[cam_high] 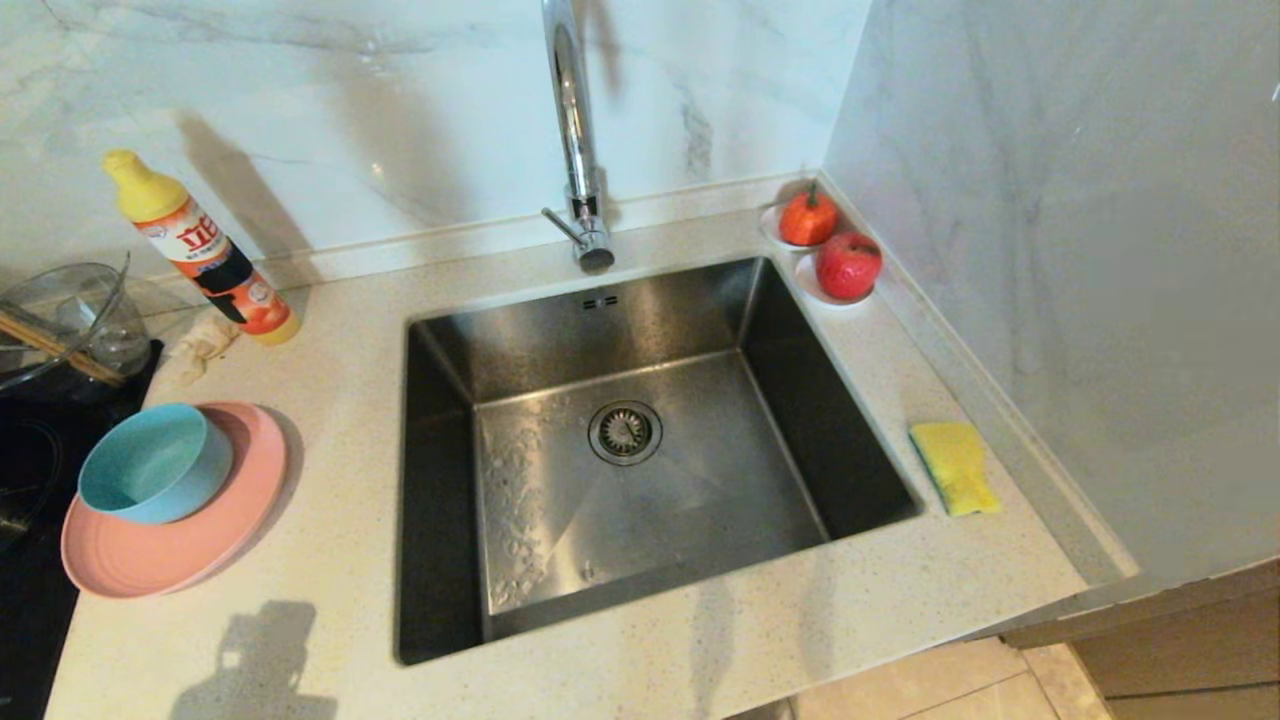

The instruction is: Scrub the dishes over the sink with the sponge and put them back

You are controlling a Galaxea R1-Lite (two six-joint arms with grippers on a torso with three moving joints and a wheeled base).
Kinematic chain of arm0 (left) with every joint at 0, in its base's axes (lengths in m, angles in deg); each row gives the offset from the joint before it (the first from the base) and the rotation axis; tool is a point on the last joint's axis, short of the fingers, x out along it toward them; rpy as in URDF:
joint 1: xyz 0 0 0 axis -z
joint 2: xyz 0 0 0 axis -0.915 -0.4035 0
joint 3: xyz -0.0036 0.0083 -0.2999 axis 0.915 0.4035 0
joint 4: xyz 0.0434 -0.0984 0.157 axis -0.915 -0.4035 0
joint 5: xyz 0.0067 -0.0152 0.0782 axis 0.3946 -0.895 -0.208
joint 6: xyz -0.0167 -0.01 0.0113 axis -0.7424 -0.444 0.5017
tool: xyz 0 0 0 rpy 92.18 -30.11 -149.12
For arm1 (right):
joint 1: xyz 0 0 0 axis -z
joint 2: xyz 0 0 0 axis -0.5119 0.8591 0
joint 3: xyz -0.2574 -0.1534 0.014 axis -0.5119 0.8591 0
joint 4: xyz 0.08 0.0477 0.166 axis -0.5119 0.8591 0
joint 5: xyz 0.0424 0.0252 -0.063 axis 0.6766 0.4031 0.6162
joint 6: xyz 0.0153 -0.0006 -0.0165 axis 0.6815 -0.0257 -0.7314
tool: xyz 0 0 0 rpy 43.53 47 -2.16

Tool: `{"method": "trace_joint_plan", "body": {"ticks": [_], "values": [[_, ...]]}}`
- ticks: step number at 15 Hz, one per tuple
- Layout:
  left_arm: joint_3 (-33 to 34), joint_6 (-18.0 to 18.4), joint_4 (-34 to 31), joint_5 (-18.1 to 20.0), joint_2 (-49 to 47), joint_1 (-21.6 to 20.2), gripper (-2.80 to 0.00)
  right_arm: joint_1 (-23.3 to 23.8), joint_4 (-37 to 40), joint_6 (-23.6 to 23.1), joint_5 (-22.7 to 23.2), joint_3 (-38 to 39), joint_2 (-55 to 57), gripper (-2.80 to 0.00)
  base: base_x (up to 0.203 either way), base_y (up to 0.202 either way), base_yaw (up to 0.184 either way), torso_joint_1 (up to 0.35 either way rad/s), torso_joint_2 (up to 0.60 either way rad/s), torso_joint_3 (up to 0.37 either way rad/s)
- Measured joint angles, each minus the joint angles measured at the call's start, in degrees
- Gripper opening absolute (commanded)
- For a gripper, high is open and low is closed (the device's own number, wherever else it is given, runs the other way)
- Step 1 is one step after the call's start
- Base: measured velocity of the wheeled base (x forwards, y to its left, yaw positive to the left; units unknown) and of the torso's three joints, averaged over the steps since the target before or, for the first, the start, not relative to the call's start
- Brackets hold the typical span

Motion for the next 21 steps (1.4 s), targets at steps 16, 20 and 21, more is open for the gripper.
{"method": "trace_joint_plan", "body": {"ticks": [16, 20, 21], "values": [[19.7, -0.4, 6.7, -6.0, 18.0, 2.3, -2.8, 0.0, 0.0, 0.0, 0.0, 0.0, 0.0, -2.8, 0.0, 0.0, 0.0, 0.0, 0.0, 0.0], [19.7, -0.5, 6.7, -6.1, 18.0, 2.3, -2.8, 0.0, 0.1, -0.3, 0.0, 0.0, 0.0, -2.8, 0.0, 0.0, 0.0, 0.0, 0.0, 0.0], [19.7, -0.6, 6.6, -6.1, 18.0, 2.3, -2.8, 0.0, 0.0, -0.1, 0.0, 0.0, 0.0, -2.8, 0.0, 0.0, 0.0, 0.0, 0.0, 0.0]]}}
